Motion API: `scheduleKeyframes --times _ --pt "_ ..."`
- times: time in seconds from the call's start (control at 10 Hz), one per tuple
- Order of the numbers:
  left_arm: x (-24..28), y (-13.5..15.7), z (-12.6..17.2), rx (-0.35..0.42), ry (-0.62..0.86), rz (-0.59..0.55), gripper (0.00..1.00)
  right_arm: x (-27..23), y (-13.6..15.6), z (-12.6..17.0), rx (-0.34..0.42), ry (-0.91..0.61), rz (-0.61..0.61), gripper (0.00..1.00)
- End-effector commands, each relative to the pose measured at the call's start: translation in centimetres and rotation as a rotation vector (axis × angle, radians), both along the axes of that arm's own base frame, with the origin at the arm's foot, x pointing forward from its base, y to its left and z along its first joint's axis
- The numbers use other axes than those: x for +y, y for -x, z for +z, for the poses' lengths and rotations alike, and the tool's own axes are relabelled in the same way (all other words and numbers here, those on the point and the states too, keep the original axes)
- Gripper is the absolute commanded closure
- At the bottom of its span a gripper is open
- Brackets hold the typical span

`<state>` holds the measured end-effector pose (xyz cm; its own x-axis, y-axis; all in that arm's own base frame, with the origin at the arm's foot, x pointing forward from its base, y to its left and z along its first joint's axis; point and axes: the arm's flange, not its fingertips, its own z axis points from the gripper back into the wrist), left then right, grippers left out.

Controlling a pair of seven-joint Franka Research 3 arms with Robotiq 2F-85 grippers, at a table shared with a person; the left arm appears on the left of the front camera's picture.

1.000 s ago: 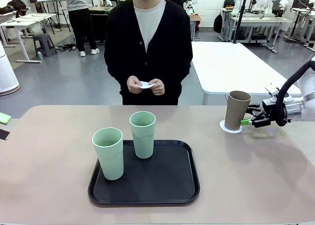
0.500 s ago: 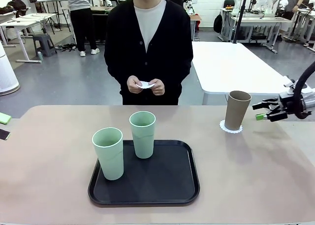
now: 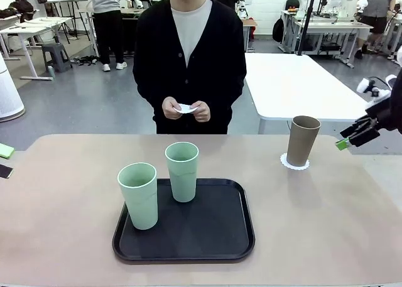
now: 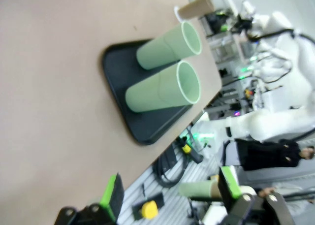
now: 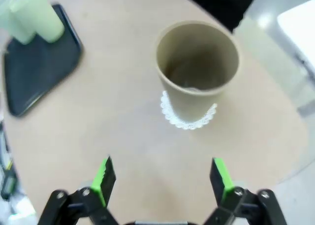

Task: Place coasters on the table and set cups on them.
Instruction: Pick up one Reusable plastic cup and place it on a coaster set by the human.

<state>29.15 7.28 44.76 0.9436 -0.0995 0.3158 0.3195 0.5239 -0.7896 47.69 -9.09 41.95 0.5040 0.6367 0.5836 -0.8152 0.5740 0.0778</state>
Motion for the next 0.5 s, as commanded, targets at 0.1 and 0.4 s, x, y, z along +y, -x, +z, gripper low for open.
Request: scheduleKeyframes --times 0.1,0.4 --pt "-0.1 -0.1 0.1 -0.009 0.013 -0.001 0.00 7.1 3.9 4.5 0.165 0.256 -0.225 0.00" --pt "-0.1 -0.1 0.1 -0.009 0.013 -0.001 0.00 10.8 5.6 8.8 0.194 0.429 -0.360 0.00"
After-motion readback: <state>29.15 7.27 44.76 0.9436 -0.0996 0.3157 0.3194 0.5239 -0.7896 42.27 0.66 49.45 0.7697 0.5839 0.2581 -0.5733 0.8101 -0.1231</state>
